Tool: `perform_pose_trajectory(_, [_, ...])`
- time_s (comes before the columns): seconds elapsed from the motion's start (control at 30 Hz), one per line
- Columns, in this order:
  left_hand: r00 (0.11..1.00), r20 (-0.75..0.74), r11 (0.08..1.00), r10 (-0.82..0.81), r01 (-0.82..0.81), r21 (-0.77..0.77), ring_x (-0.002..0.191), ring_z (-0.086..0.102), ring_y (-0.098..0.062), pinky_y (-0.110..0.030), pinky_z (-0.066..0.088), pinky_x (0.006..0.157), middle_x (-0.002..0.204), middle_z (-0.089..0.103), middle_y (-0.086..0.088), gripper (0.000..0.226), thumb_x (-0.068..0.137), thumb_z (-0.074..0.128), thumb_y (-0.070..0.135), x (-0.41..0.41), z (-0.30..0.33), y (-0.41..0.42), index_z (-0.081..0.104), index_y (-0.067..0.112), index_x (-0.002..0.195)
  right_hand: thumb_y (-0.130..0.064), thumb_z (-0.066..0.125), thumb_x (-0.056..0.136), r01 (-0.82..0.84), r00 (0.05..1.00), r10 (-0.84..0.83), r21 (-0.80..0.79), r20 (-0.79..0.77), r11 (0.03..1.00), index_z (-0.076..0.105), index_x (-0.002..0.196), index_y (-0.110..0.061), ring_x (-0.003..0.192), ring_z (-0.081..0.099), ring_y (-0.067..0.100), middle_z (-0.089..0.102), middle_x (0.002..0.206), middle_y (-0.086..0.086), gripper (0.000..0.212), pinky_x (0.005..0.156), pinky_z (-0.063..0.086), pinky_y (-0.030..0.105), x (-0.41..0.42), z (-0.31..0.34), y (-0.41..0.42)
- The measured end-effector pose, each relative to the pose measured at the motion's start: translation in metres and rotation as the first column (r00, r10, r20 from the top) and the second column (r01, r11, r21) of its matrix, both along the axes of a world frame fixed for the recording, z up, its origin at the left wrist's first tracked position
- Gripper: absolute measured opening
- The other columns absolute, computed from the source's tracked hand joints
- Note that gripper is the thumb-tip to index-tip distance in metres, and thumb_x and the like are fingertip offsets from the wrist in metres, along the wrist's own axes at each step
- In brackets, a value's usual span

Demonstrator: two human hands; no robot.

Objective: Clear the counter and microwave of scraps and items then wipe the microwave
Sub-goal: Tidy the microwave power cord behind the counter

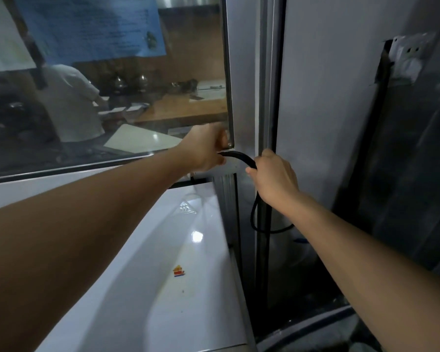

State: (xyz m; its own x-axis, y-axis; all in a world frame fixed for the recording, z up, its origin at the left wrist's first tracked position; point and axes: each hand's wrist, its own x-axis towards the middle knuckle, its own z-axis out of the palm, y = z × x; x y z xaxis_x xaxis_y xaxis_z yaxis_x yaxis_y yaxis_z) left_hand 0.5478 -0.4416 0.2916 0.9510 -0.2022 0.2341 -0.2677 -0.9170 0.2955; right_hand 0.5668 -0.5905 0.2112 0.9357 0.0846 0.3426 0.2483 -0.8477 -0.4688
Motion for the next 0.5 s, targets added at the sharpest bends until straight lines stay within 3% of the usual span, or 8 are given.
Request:
perform_pose_trajectory(0.07, [0.999, 0.042, 0.997, 0.005, -0.008, 0.071, 0.098, 0.056, -0.025, -0.035, 0.049, 0.086, 0.106, 0.061, -0.011, 0.031, 0.078, 0.071, 0.008, -0.003, -0.003, 0.007, 0.056, 0.005, 0.106, -0.027, 0.047, 0.097, -0.027, 1.0, 0.027, -0.037, 0.001, 0.999, 0.059, 0.096, -0.006, 0.079, 0.047, 0.02, 0.047, 0.091, 0.005, 0.024, 0.063, 0.035, 0.028, 0.001, -0.002, -0.001])
perform_pose_trajectory(0.2, [0.998, -0.036, 0.984, 0.052, -0.045, 0.173, 0.103, 0.059, -0.027, -0.034, 0.047, 0.092, 0.111, 0.065, -0.013, 0.029, 0.083, 0.067, 0.009, -0.009, -0.007, 0.027, 0.062, 0.009, 0.111, -0.024, 0.051, 0.095, -0.009, 1.0, 0.01, 0.018, -0.029, 1.0, 0.037, 0.059, -0.021, 0.071, 0.05, 0.022, 0.046, 0.068, -0.001, 0.039, 0.048, 0.027, 0.027, 0.003, -0.006, -0.006])
perform_pose_trajectory(0.4, [0.994, -0.086, 0.991, 0.074, -0.064, 0.115, 0.117, 0.054, -0.025, -0.029, 0.038, 0.099, 0.129, 0.059, -0.007, 0.029, 0.083, 0.066, 0.01, -0.009, -0.006, 0.037, 0.068, 0.016, 0.112, -0.023, 0.058, 0.092, 0.018, 1.0, -0.018, 0.081, 0.004, 0.997, 0.036, 0.057, -0.021, 0.07, 0.053, 0.023, 0.054, 0.073, 0.007, 0.041, 0.049, 0.03, 0.025, 0.008, -0.011, -0.002])
perform_pose_trajectory(0.5, [0.992, -0.09, 0.991, 0.085, -0.075, 0.112, 0.105, 0.055, -0.018, -0.026, 0.038, 0.093, 0.123, 0.062, -0.005, 0.034, 0.084, 0.064, 0.008, -0.006, -0.009, 0.037, 0.066, 0.021, 0.117, -0.02, 0.061, 0.09, 0.043, 0.999, -0.045, 0.151, 0.013, 0.988, 0.046, 0.063, -0.011, 0.067, 0.053, 0.023, 0.054, 0.071, 0.007, 0.032, 0.055, 0.035, 0.025, 0.012, -0.018, 0.003])
